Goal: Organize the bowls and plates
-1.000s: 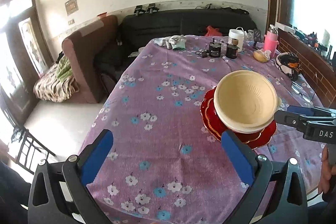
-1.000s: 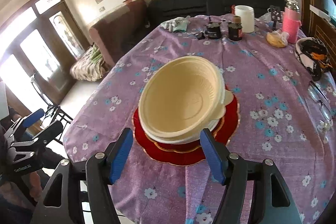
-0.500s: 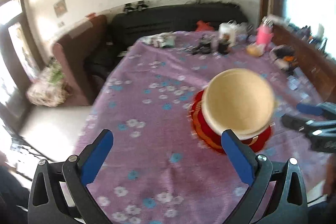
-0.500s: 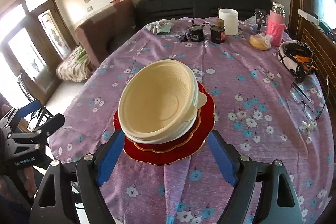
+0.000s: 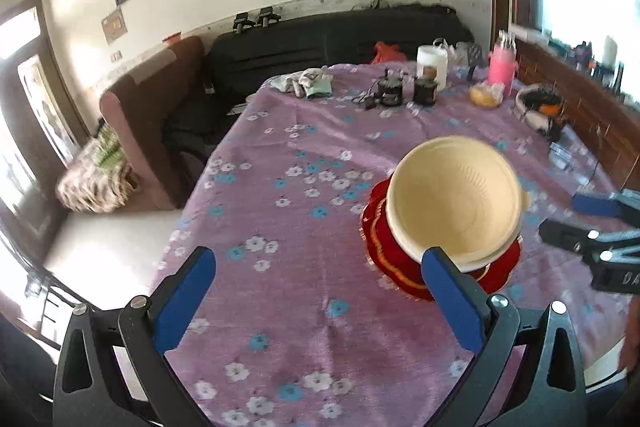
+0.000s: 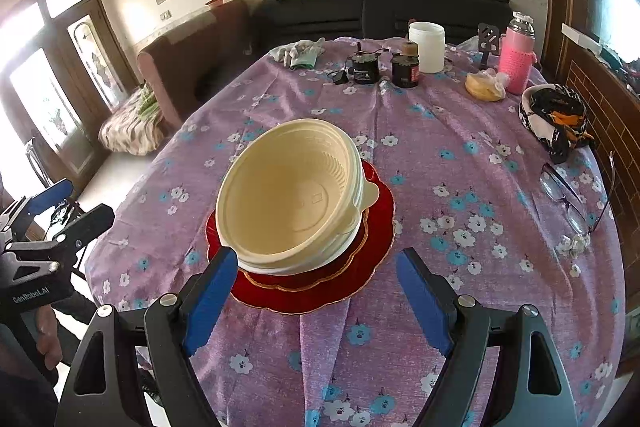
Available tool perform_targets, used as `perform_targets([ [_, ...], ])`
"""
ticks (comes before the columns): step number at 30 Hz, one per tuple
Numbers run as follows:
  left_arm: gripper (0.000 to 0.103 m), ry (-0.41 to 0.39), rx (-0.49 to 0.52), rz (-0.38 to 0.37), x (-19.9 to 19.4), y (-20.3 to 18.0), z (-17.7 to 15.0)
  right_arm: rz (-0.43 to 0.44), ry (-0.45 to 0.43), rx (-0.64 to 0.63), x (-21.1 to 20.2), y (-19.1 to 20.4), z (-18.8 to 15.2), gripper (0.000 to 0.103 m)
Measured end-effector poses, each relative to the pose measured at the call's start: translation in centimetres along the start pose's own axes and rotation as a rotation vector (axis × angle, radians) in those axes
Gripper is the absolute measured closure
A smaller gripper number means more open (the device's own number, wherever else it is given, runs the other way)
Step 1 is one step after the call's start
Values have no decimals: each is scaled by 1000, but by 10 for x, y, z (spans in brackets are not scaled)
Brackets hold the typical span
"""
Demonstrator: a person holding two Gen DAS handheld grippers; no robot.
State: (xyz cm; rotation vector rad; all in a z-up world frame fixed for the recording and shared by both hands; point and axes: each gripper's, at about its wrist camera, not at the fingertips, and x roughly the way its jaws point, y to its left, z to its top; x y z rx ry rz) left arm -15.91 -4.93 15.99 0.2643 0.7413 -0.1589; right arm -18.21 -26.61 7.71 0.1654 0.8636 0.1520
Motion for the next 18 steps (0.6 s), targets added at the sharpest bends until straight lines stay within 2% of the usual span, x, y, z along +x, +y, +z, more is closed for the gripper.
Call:
perform_targets([
  [3, 0, -22, 24, 67, -7, -5, -1, 5, 3, -5, 1, 1, -1, 18],
  [6, 0, -37, 68, 214, -11, -14, -6, 16, 12, -5, 4, 1, -2, 18],
  [7, 0, -28, 76, 227, -11, -15, -7, 20, 9, -4, 3, 1, -3, 17],
  [10, 0, -4, 65, 204, -10, -17, -10, 24, 4, 4, 2, -1, -4, 17],
  [14, 0, 60, 36, 100, -1, -17, -15, 30, 1, 16, 0, -4, -6, 18],
  [18, 0, 115, 20, 45, 7, -24, -26, 30, 4, 7, -3, -5, -9, 18],
])
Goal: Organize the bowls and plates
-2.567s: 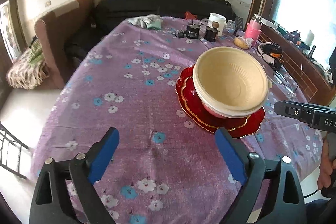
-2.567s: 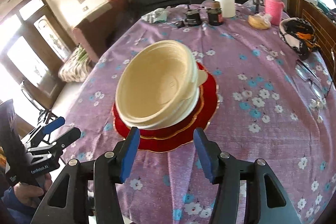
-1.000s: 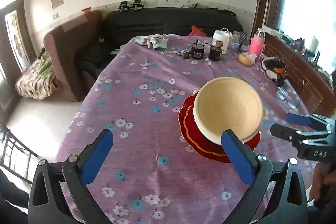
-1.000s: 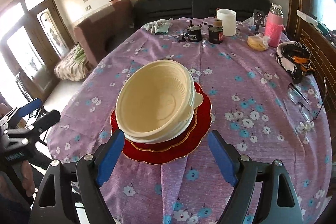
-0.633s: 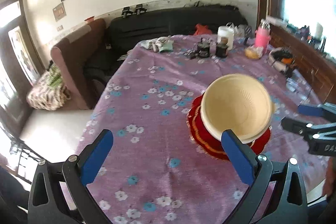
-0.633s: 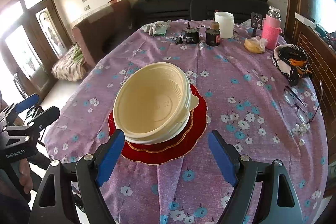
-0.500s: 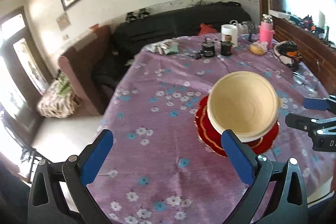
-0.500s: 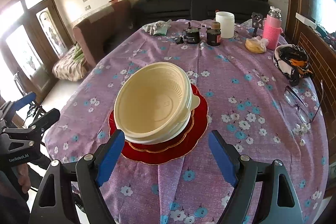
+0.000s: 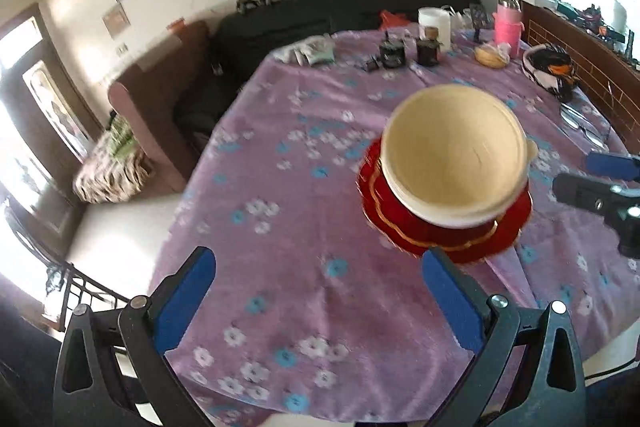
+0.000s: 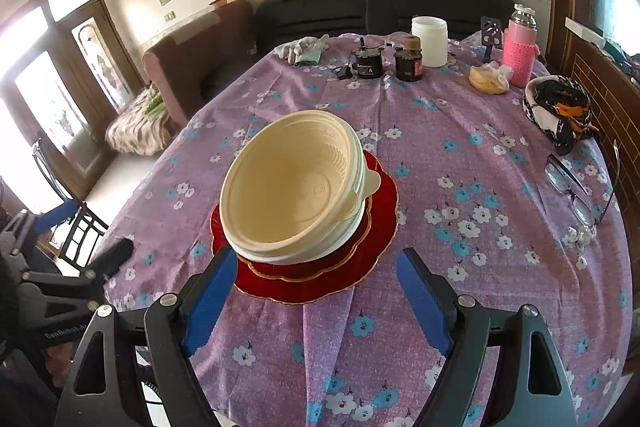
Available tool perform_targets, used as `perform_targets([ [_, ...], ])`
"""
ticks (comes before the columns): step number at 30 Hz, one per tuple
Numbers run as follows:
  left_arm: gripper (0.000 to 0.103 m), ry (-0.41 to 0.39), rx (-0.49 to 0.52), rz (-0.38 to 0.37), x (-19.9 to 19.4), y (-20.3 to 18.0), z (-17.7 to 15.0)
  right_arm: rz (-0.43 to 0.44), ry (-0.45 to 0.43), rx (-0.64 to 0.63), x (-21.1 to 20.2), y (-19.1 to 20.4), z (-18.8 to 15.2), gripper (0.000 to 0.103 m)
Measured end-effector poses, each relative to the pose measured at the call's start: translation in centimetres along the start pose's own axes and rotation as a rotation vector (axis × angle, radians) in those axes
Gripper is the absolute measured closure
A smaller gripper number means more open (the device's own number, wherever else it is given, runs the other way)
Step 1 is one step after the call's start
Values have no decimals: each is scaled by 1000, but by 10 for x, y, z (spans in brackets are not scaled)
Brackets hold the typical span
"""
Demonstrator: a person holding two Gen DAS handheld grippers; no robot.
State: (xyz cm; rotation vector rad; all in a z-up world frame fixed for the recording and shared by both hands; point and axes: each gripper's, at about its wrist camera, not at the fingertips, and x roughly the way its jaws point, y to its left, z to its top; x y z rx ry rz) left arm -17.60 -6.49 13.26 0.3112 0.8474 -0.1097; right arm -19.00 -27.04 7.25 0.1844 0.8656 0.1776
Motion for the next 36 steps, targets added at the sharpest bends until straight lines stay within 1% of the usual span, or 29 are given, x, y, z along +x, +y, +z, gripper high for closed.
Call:
perform_targets([
  [5, 0, 36, -14, -66, 7, -11, -8, -9, 0, 10, -6, -7, -8, 17],
  [8, 0, 44, -1, -61, 9, -21, -11, -17, 6, 22, -8, -12, -13, 17],
  [11, 0, 62, 1, -90, 11, -28, -12, -18, 12, 16, -9, -14, -17, 17],
  [20, 0, 101, -27, -80, 20, -23, -16, -18, 27, 24, -9, -19, -24, 17],
  [27, 0, 100, -43, -67, 20, -15, -17, -8, 33, -4, -6, -9, -22, 17],
  [36, 0, 107, -59, -71, 24, -7, -17, -5, 43, -12, -1, -3, -20, 17],
])
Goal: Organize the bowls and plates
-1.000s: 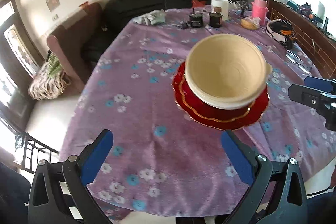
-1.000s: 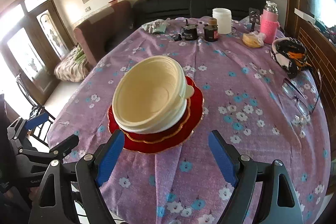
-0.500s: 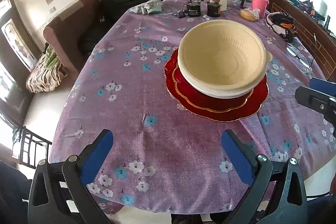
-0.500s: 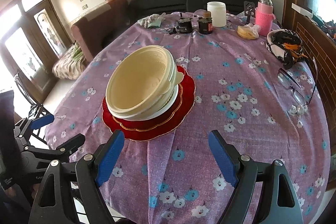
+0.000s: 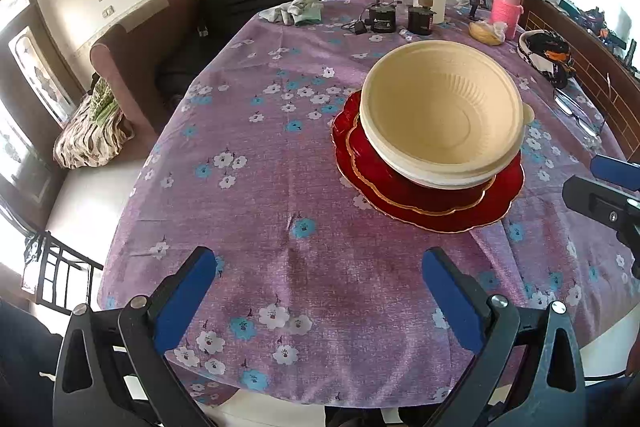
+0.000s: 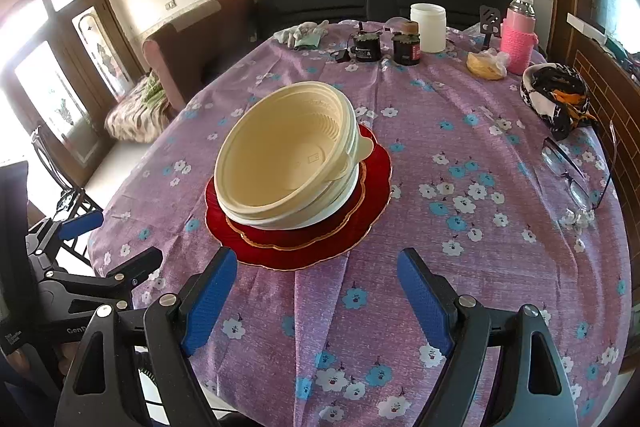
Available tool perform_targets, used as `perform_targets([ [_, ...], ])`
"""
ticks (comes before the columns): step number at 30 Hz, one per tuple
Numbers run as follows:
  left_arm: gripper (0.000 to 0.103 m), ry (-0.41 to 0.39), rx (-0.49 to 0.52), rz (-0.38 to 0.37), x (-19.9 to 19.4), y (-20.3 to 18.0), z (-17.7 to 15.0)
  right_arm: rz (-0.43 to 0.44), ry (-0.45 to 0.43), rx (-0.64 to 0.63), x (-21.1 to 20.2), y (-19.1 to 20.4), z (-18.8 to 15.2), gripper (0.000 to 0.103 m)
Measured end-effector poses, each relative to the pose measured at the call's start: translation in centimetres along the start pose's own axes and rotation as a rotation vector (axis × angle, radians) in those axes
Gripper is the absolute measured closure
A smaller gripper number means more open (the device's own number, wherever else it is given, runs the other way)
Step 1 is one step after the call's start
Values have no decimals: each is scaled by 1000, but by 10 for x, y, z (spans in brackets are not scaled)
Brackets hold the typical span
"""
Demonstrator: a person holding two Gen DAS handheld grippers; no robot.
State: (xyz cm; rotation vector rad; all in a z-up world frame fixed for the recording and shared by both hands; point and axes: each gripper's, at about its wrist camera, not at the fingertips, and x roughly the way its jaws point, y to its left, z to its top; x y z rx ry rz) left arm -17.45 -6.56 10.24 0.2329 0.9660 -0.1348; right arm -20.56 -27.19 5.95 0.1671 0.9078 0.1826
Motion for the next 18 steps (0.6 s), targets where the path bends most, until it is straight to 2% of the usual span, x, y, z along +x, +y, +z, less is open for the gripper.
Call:
perform_targets([
  [7, 0, 16, -22, -7, 4, 6, 0, 3, 8, -11, 3, 5, 1, 17],
  [14, 0, 37, -71, -76, 6, 15, 3, 4, 8, -11, 5, 6, 4, 17],
  [18, 0, 24, -95, -84, 3, 18, 3, 4, 10, -14, 6, 7, 4, 17],
])
